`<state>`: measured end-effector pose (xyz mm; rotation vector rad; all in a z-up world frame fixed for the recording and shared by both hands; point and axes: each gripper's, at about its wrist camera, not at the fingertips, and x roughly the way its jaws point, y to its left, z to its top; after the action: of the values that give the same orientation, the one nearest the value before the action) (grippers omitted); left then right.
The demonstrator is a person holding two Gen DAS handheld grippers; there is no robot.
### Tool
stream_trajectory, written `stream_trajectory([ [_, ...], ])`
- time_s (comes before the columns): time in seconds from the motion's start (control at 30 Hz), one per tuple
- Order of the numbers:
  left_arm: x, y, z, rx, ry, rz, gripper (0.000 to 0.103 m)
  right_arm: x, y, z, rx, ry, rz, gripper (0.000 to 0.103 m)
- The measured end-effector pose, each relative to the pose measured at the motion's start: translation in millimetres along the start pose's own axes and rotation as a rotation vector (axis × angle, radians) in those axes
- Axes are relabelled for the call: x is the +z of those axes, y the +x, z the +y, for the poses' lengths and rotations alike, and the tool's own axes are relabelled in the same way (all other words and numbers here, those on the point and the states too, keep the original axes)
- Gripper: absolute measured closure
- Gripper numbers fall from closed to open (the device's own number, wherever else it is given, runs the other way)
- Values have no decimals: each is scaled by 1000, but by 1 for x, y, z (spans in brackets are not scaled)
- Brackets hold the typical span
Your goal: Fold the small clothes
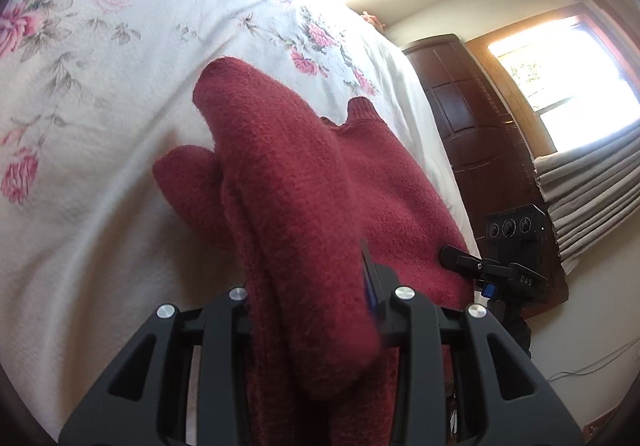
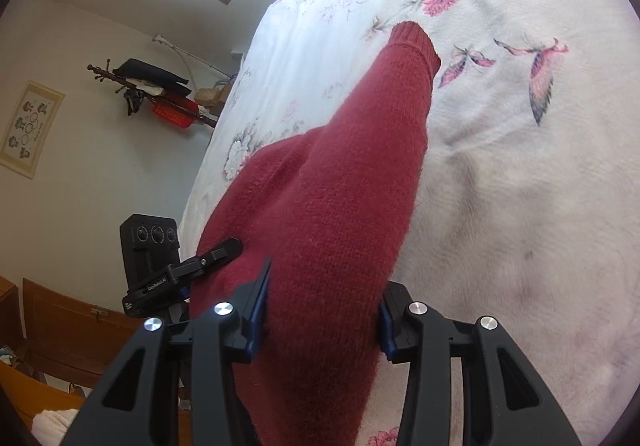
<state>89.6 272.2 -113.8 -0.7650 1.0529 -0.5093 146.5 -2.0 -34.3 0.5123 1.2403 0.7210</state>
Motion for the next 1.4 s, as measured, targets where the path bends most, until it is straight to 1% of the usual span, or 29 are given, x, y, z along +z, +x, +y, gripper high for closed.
stream_trajectory([
  [0.07,-13,10,9,30,-9,17,72,-16,4,-20,-20,23,16,59],
  [0.17,-29,22,24,75,-16,36,71,-32,20,-44,-43,74,34,59],
  [0.23,-37,30,31,104,-20,45,70,-40,33,-56,-93,74,48,57],
  [0.3,-44,34,37,119,5,39,68,-49,43,-66,-139,73,57,54],
  [0.37,-45,38,40,133,18,29,64,-55,48,-77,-109,119,42,52],
  [0.4,-47,40,43,136,8,24,62,-56,47,-80,-99,133,33,51],
  [0.47,-49,40,48,129,-16,14,58,-60,47,-81,-105,138,23,49],
  [0.53,-49,37,48,134,-29,13,58,-64,45,-78,-114,138,21,43],
  [0.57,-51,33,46,144,-27,16,57,-66,42,-74,-122,132,14,42],
  [0.63,-51,22,37,184,2,11,56,-71,32,-67,-144,117,-1,37],
  [0.7,-55,6,26,218,39,-13,55,-81,20,-62,-148,107,-17,33],
  [0.8,-71,-19,9,247,107,-47,54,-99,9,-59,-152,101,-21,31],
  [0.83,-78,-24,4,255,131,-51,51,-107,7,-62,-155,101,-18,31],
  [0.87,-85,-27,-1,273,158,-44,47,-114,5,-63,-164,103,-15,31],
  [0.93,-99,-26,-8,299,197,-23,47,-128,6,-67,-170,111,-10,31],
  [1.0,-107,-22,-6,305,195,-7,45,-138,9,-72,-152,133,-7,31],
  [1.07,-110,-15,1,320,165,3,44,-143,10,-79,-125,149,-8,31],
  [1.1,-110,-11,7,311,136,10,46,-145,12,-80,-116,155,-8,32],
  [1.13,-109,-8,11,298,112,11,53,-145,14,-81,-111,158,-6,33],
  [1.17,-108,-5,15,297,93,18,68,-146,18,-81,-109,159,-2,35],
  [1.2,-108,-3,19,298,87,24,74,-145,21,-81,-112,162,5,44],
  [1.23,-108,-3,21,295,83,27,81,-148,21,-84,-103,166,14,57],
  [1.27,-106,-5,22,294,76,28,84,-149,22,-84,-88,171,18,61],
  [1.3,-107,-8,22,288,71,23,86,-148,20,-82,-92,169,17,66],
  [1.33,-106,-14,22,276,65,15,87,-147,17,-79,-97,157,15,72],
  [1.4,-107,-22,23,265,63,8,90,-147,7,-73,-84,135,1,77],
])
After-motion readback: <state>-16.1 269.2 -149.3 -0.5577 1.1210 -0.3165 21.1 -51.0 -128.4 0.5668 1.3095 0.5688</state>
